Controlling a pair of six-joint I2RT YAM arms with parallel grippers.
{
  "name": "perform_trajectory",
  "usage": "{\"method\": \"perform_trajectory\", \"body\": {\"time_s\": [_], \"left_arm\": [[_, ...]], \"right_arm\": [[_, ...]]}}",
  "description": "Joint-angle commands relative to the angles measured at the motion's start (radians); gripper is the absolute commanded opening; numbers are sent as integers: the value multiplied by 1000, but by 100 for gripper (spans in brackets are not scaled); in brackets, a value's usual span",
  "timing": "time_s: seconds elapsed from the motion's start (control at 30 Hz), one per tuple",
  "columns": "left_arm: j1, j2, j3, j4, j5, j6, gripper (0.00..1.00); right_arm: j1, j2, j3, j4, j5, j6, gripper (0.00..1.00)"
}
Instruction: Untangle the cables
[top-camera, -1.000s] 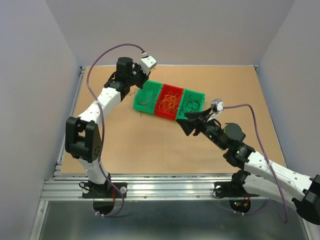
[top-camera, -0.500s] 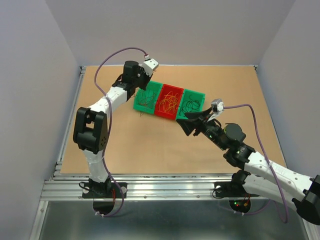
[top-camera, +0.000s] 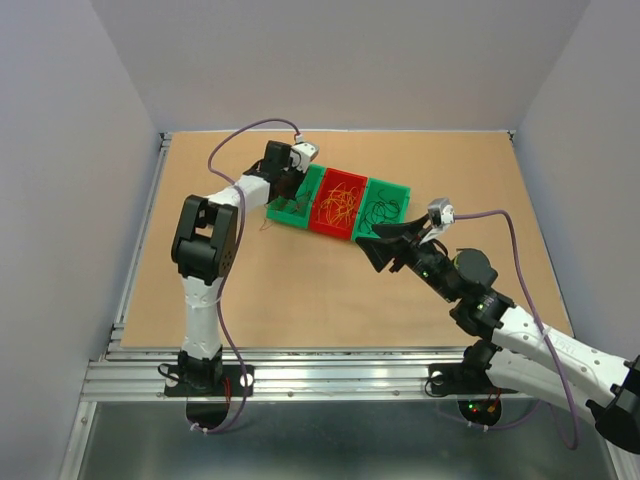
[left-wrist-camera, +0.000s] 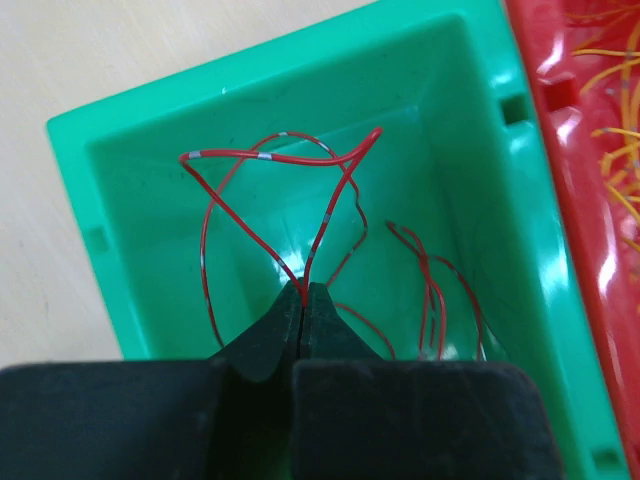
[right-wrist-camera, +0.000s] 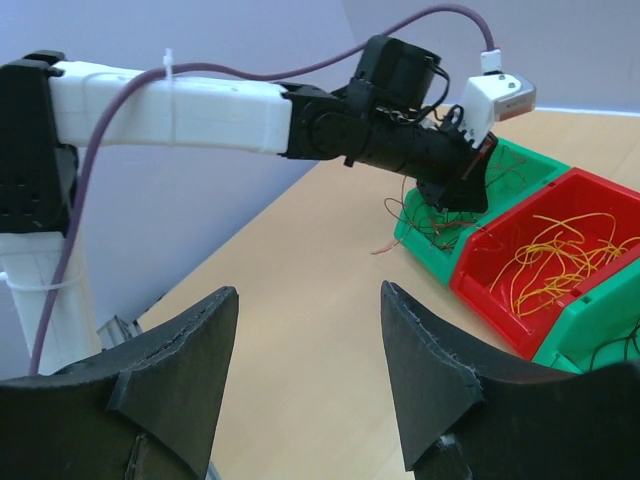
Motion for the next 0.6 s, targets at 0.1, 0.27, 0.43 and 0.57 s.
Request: {"method": "perform_trajectory", "body": {"time_s": [0.1, 0.27, 0.43, 0.57], "left_arm": [[-7, 141, 217, -265, 7, -9, 0], [-10, 119, 211, -251, -27, -3, 3], [-23, -7, 164, -193, -38, -9, 24], [-57, -47, 176, -214, -90, 3, 32]], "right_arm": [[9, -3, -23, 34, 16, 1, 64], [11, -12, -24, 34, 18, 0, 64], [11, -4, -21, 33, 18, 0, 64], [11, -1, -21, 30, 18, -2, 64]]}}
